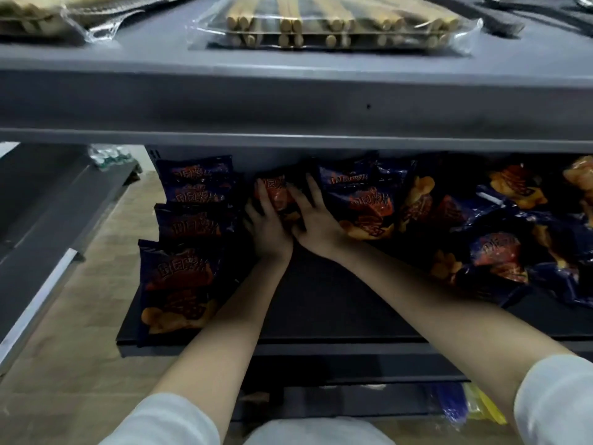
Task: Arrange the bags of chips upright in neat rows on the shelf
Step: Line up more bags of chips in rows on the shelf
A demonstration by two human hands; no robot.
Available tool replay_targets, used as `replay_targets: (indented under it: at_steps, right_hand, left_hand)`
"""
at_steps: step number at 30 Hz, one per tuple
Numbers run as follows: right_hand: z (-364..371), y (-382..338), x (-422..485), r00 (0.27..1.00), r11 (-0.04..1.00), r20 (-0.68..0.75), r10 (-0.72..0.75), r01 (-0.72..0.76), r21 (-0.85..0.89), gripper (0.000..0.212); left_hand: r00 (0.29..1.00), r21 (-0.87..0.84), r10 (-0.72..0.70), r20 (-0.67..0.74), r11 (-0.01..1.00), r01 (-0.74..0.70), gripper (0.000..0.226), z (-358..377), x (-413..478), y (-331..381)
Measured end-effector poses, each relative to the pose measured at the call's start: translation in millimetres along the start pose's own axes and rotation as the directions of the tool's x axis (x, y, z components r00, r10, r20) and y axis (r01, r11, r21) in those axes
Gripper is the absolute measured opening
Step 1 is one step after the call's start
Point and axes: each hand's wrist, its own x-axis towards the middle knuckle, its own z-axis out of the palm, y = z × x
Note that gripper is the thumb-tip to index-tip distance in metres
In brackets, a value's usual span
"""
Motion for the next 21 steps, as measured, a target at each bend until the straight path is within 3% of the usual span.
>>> replay_targets:
  at_steps: [4, 11, 14, 21]
  right_hand:
    - [-5, -7, 8, 0.999, 0.999, 0.015, 0.043, -0.044, 0.029, 0.08]
    - [-14, -12, 12, 0.99, 0.991, 0.062, 0.129, -0.13, 0.02, 0.072]
    - [-18, -16, 3, 0.992, 0.995, 0.087, 0.096, -0.096, 0.001, 0.062]
    - [-39, -19, -18, 0.996, 0.998, -0.088, 0.021, -0.016, 0.056, 0.052]
  left_hand:
    - [0.997, 0.004, 0.021, -0.077, 1.0, -0.021, 0.082, 3, -4, -1]
    - [0.999, -0.096, 0.02, 0.029, 0.995, -0.017, 0.094, 9, 16, -1]
    - [1.0, -0.143, 0.018, 0.025, 0.99, -0.014, 0.093, 8, 14, 2]
    - [0.97, -0.075, 0.203, -0.133, 0.974, -0.214, 0.091, -12, -2, 22]
